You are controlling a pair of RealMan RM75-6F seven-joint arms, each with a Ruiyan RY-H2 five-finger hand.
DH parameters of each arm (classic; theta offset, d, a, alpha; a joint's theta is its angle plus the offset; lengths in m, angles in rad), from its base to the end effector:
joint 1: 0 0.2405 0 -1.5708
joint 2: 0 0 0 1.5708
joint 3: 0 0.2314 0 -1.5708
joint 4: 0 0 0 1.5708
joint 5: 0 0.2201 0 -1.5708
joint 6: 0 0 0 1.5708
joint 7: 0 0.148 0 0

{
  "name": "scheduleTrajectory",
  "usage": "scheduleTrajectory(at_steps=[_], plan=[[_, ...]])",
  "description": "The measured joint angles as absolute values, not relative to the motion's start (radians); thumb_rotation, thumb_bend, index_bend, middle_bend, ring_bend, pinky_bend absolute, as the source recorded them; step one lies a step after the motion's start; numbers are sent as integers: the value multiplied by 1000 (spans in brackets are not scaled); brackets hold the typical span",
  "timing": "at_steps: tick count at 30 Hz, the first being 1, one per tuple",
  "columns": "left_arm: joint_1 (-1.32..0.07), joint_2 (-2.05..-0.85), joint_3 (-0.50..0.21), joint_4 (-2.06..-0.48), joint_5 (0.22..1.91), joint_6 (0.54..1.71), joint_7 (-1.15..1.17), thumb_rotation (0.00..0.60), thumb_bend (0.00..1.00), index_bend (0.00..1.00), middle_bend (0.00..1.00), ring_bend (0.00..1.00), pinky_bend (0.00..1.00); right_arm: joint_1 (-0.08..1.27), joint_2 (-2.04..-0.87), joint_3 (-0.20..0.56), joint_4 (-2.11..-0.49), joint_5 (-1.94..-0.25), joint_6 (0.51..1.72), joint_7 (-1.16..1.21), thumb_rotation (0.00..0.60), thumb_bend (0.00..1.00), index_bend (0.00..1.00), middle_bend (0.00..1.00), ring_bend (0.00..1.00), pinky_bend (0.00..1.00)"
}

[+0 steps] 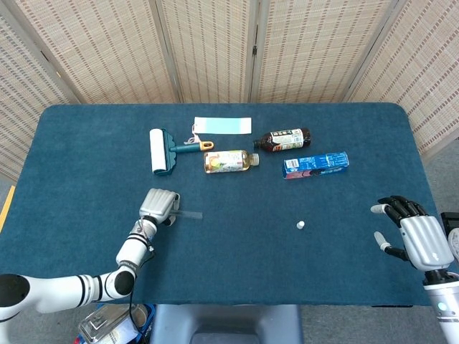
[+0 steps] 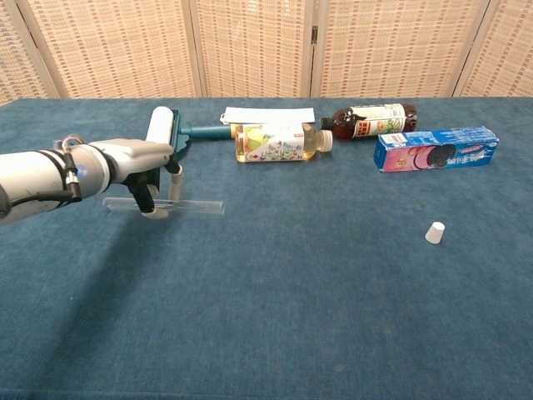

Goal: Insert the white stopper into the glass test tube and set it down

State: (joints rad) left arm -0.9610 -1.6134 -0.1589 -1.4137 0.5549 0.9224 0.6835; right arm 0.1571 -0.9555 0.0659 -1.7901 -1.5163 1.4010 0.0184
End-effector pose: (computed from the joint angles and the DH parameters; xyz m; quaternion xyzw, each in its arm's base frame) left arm -0.1221 0.3621 -0.0519 -0.7477 -0.4073 -0.2388 0.4669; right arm -0.2563 -0.2038 0.1592 0.6240 -0.3893 0.4032 0.5445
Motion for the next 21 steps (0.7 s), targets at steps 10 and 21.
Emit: scheduleTrajectory(at_steps=[10,21], plan=[[-886,-1512,-157,-1582,703,1028,591,600,348,637,1000,1000,1000,178,-959,70,-1802,-1517,1372,-24,600,393,329,239,152,190],[-793,-1377,-121,-1798,882,1148,544,600,348,631,1000,1000,1000,259,-980,74,-1806,-1496,1237,-172,600,769,329,251,220,248]])
